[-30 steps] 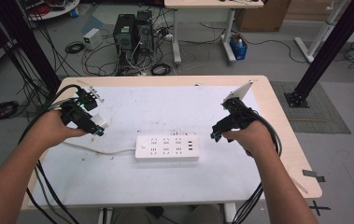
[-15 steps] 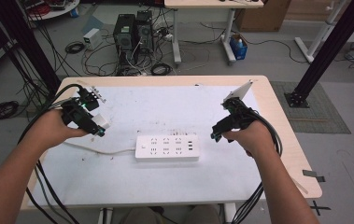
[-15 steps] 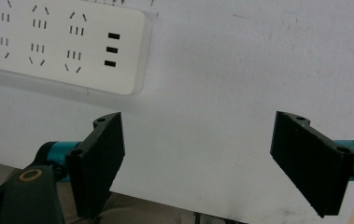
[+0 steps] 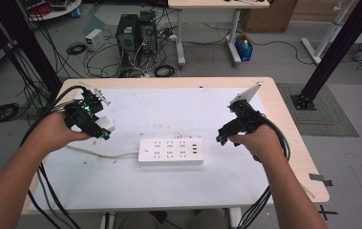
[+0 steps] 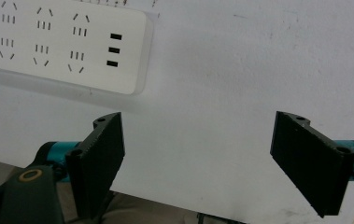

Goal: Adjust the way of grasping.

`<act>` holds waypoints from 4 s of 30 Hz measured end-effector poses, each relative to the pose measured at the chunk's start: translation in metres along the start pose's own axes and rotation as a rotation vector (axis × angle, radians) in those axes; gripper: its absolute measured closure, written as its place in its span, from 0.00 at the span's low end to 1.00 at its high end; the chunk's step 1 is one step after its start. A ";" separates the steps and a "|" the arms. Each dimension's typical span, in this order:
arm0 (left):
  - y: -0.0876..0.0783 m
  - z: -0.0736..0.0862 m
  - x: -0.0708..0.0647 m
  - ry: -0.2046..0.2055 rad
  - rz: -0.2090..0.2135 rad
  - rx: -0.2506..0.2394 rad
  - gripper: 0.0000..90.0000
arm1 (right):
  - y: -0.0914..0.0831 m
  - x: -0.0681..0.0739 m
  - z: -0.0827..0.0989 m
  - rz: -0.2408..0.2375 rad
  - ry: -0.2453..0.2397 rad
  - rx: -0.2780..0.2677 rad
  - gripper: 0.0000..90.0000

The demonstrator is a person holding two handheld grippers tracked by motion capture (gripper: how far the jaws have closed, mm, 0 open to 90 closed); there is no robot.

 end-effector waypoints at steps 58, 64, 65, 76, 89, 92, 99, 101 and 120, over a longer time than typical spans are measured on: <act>0.029 -0.046 -0.073 0.327 0.331 -0.422 0.47 | -0.011 0.036 -0.012 -0.455 0.035 -0.053 0.19; 0.032 -0.048 -0.078 0.338 0.352 -0.409 0.47 | -0.008 0.052 -0.018 -0.515 0.025 -0.051 0.19; 0.033 -0.048 -0.079 0.343 0.352 -0.407 0.47 | -0.008 0.054 -0.019 -0.517 0.022 -0.050 0.19; 0.038 -0.052 -0.088 0.372 0.370 -0.387 0.47 | 0.005 0.076 -0.024 -0.582 0.009 -0.020 0.19; 0.047 -0.059 -0.097 0.376 0.388 -0.383 0.47 | 0.015 0.095 -0.027 -0.677 0.016 0.005 0.19; 0.048 -0.061 -0.097 0.375 0.391 -0.380 0.47 | 0.018 0.100 -0.028 -0.684 0.011 0.008 0.19; 0.048 -0.062 -0.097 0.374 0.388 -0.382 0.47 | 0.024 0.105 -0.031 -0.689 0.014 0.014 0.22; 0.048 -0.062 -0.096 0.377 0.385 -0.381 0.47 | 0.025 0.106 -0.032 -0.693 0.017 0.011 0.23; 0.050 -0.062 -0.094 0.378 0.359 -0.378 0.47 | 0.036 0.117 -0.037 -0.783 0.060 0.020 0.44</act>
Point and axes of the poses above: each handheld gripper's, and its own axes: y roughly forward along the jaws, z roughly out of its underside, x roughly to its left, the point moved 3 cm from there along y, roughly forward along the jaws, and after that the axes turned 3 degrees about -y, right-handed, at the moved point
